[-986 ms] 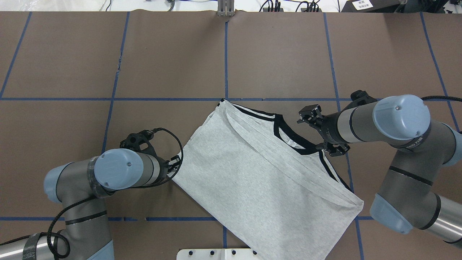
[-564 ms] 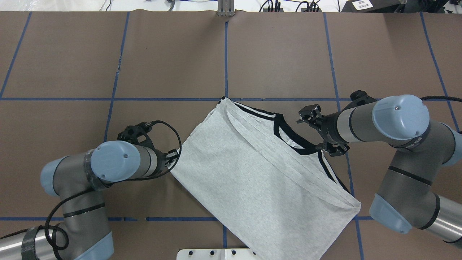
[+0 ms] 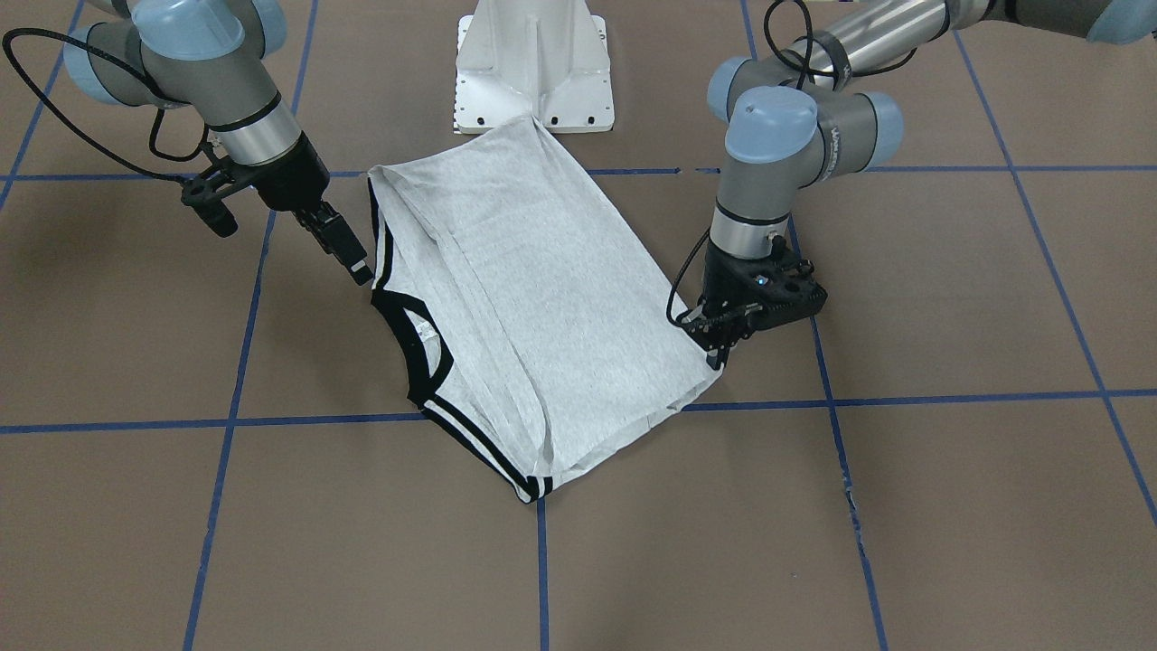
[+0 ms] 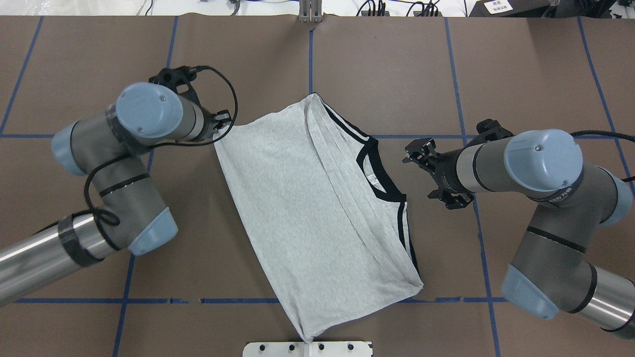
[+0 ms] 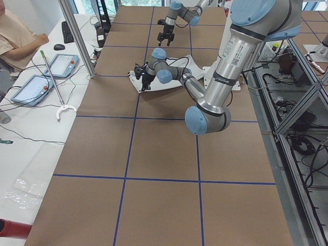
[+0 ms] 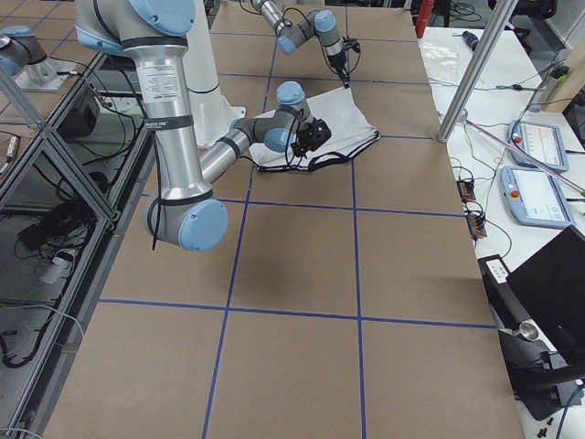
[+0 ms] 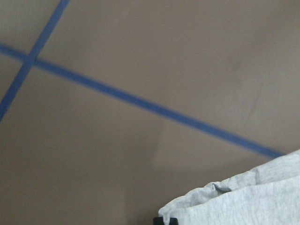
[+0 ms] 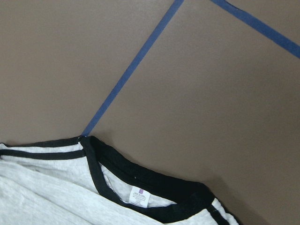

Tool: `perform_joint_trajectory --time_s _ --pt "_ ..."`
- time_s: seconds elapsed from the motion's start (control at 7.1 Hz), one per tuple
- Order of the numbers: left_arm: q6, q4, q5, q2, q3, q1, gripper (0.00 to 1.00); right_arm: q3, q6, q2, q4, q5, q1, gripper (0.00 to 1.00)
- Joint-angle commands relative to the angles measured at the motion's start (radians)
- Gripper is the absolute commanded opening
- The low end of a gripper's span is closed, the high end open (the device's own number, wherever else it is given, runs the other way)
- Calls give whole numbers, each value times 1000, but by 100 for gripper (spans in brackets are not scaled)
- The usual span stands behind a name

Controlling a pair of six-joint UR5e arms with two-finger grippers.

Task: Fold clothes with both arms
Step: 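Rotate the shirt upright, left gripper pulling its corner away from robot, then move the right gripper to the shirt middle while left holds top edge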

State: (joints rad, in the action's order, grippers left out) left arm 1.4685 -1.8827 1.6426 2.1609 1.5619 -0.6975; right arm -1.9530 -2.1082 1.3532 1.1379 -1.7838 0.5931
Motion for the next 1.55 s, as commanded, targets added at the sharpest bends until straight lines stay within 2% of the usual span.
perform_joint_trajectory --time_s 0.0,0.14,0.42,0.56,0.7,0.85,0.99,1.13,1.27,1.41 --pt "-8 -184 0 175 -278 -82 0 5 7 -9 -1 30 -1 100" --pt "-7 -285 -1 256 -439 -92 0 5 8 -9 -6 65 -18 100" --pt "-10 -326 3 255 -447 -94 59 5 10 -45 0 203 -100 100" --pt "-10 -352 12 193 -343 -93 59 25 22 -68 31 233 -123 100" --pt "-10 -352 41 84 -181 -91 62 55 128 -133 101 227 -142 100" --pt "-10 -352 112 26 -105 -91 62 98 268 -225 205 219 -168 100" --pt "-5 -352 114 24 -102 -89 63 156 387 -314 282 184 -188 100" --pt "-1 -345 120 5 -59 -86 64 172 582 -334 357 119 -200 100" --pt "-4 -346 121 -15 -51 -85 64 170 843 -359 435 106 -202 100" --pt "-8 -354 123 -32 -51 -85 64 175 1019 -380 521 106 -206 100"
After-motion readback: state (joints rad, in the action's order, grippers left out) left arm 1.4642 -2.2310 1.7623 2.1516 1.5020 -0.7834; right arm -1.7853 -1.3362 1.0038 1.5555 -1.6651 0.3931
